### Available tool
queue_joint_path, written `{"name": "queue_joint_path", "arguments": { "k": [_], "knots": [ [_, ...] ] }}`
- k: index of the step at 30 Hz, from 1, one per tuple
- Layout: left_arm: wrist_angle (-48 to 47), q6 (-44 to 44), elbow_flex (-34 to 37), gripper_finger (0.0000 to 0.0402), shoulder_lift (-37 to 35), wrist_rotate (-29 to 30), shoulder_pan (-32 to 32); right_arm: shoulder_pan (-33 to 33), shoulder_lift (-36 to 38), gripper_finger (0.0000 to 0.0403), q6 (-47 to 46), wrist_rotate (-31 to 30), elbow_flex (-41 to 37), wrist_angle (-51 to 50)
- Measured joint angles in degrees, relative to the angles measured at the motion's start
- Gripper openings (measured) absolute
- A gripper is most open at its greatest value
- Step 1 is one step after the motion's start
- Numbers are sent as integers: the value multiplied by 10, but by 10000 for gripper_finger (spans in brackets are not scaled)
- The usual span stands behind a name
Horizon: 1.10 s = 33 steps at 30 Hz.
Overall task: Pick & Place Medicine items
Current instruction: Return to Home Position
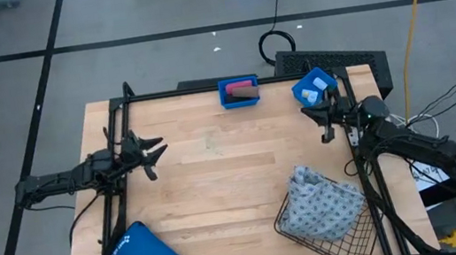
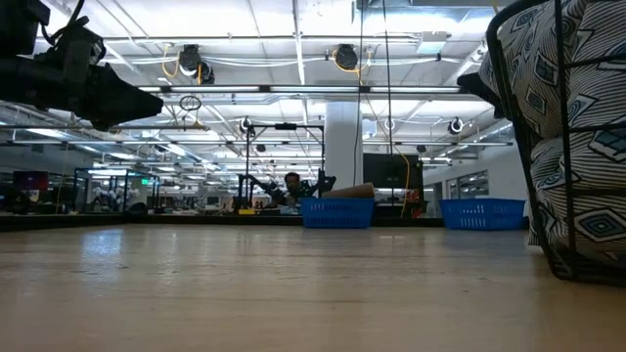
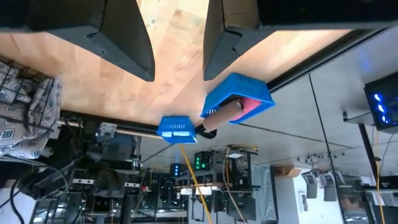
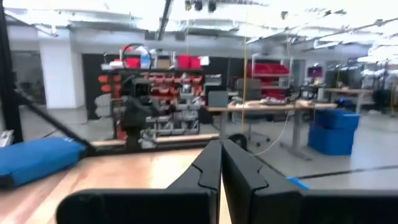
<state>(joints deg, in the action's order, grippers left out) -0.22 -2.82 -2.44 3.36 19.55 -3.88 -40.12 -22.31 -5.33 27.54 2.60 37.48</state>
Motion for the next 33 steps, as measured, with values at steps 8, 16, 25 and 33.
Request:
{"name": "queue_joint_path", "arguments": {
  "k": [8,16,25,33],
  "knots": [
    [-1,1,0,145,0,0,0,-1,98,4,1,69,-1,-59],
    [-1,1,0,145,0,0,0,-33,220,4,21,27,-2,-282],
    [3,-1,0,145,0,0,0,-11,217,4,33,28,-18,-268],
    [3,-3,0,145,0,0,0,2,204,4,-46,26,-18,-275]
  ]
}}
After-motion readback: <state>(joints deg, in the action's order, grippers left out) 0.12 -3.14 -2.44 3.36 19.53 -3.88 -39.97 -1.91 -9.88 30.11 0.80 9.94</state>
